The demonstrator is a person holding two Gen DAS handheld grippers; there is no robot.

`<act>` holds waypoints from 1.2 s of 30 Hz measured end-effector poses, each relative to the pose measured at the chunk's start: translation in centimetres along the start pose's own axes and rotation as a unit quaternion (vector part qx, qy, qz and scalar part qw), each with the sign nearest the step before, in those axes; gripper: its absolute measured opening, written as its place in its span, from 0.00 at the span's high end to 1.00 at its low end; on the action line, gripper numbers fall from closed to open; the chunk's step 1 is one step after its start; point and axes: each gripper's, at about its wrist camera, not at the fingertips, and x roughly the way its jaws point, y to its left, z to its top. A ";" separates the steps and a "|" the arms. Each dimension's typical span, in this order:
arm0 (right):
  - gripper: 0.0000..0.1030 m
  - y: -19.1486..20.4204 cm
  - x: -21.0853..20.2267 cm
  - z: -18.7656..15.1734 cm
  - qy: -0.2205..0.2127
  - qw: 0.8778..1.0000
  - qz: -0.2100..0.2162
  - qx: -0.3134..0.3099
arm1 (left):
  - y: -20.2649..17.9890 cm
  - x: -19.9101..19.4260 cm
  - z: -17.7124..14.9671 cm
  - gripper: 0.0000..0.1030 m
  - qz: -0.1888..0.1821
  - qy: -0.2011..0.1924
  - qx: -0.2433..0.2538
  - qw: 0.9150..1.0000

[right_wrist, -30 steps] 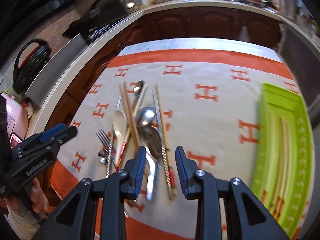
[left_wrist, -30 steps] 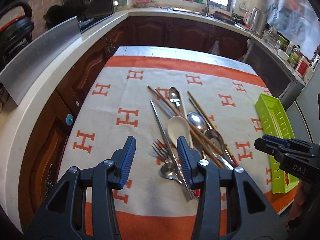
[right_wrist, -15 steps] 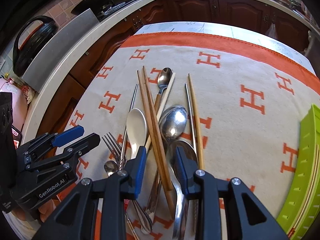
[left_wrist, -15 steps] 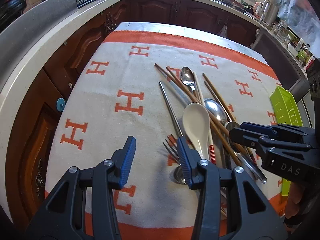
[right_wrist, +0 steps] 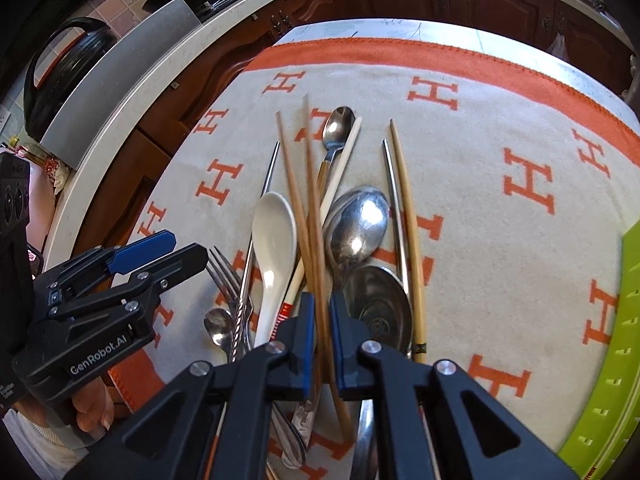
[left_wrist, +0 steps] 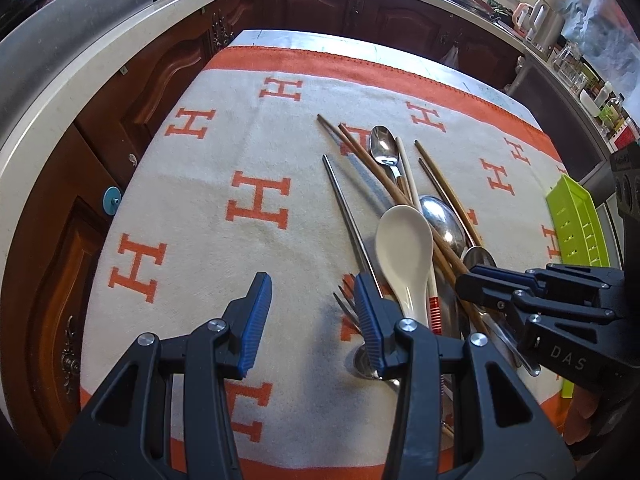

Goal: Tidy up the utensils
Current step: 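Grasp a plain wooden chopstick from the pile with the right tool, then grasp a thin metal chopstick with the left tool while the right tool holds its chopstick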

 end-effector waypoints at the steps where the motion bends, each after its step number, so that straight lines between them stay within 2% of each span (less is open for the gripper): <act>1: 0.94 0.1 0.0 -0.1 -0.001 1.000 -0.001 -0.003 | 0.0 0.0 0.0 0.62 0.000 0.001 0.000 1.000; 9: 0.94 0.1 -1.5 -0.8 -0.048 0.999 -0.015 -0.003 | 0.1 0.8 0.2 0.62 -0.010 0.010 -0.001 1.000; 18: 0.94 -1.1 -3.6 -1.5 -0.080 0.996 -0.013 0.030 | -0.4 2.7 1.8 0.62 -0.060 0.041 -0.009 0.997; 24: 0.94 -1.7 -4.5 -2.0 -0.088 0.995 -0.005 0.044 | -1.8 3.9 1.7 0.62 -0.053 0.062 0.016 0.997; 26: 0.94 -1.8 -4.5 -2.1 -0.086 0.995 -0.003 0.046 | -2.1 4.2 1.7 0.63 -0.045 0.058 0.024 0.997; 30: 0.94 -2.1 -4.5 -2.5 -0.082 0.995 0.002 0.056 | -2.7 4.2 1.4 0.76 -0.040 0.048 0.047 0.997; 36: 0.94 -2.5 -4.9 -3.1 -0.083 0.995 0.004 0.061 | -2.7 3.8 0.5 0.78 -0.054 0.042 0.074 0.995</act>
